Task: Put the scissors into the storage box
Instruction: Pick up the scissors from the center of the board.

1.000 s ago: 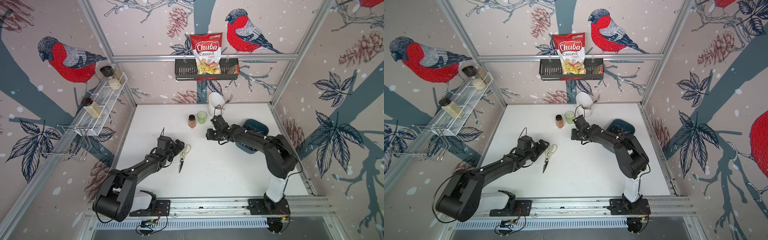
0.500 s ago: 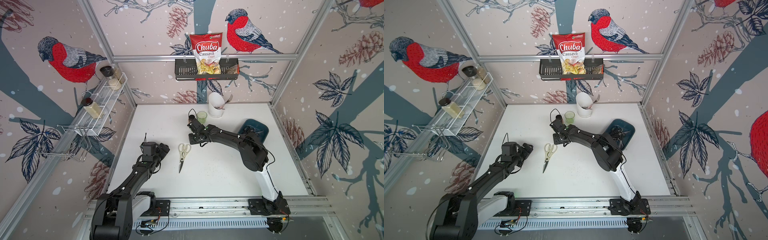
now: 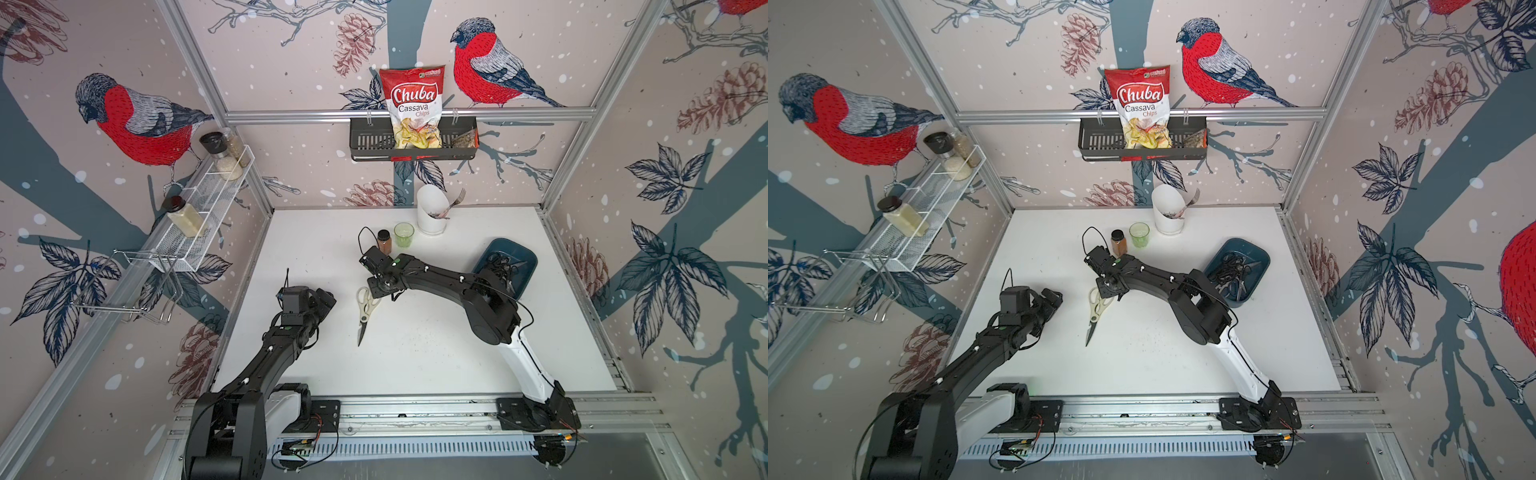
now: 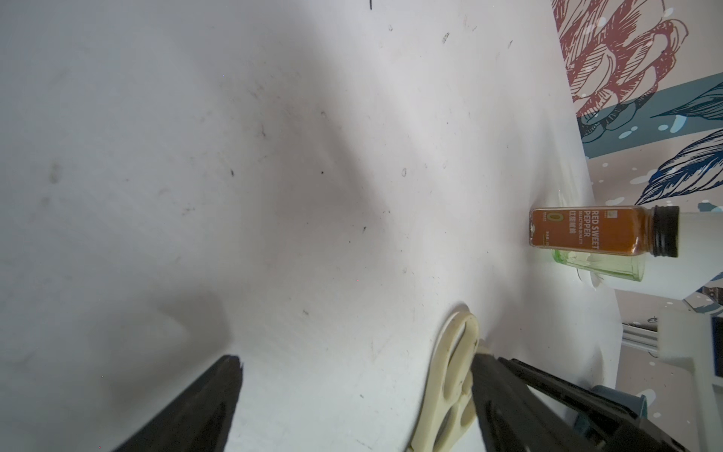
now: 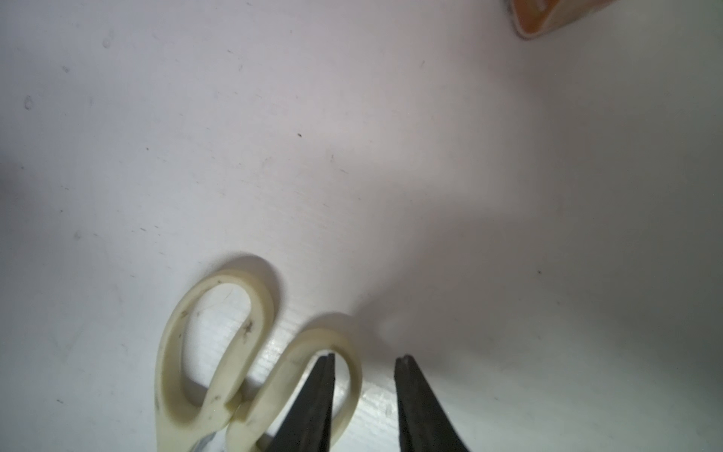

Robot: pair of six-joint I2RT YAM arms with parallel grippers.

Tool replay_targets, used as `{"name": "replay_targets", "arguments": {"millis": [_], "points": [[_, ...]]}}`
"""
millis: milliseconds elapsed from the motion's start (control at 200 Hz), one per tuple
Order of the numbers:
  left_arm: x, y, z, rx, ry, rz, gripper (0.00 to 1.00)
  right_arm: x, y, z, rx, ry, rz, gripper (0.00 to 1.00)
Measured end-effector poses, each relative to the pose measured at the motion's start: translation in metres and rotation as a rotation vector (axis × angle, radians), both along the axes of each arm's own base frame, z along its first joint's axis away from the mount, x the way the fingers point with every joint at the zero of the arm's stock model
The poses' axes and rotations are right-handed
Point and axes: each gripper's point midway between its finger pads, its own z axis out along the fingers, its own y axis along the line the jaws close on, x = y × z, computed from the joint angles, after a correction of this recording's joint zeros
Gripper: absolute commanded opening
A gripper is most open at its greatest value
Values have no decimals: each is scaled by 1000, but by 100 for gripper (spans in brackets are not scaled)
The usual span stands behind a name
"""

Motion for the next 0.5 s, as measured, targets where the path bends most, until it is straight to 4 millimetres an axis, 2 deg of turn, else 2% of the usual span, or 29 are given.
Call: {"name": "replay_targets", "arguments": {"millis": [500], "points": [[-1,0,0,3,-6,-6,95,-4,-3,-14,-47,5,19,29]]}}
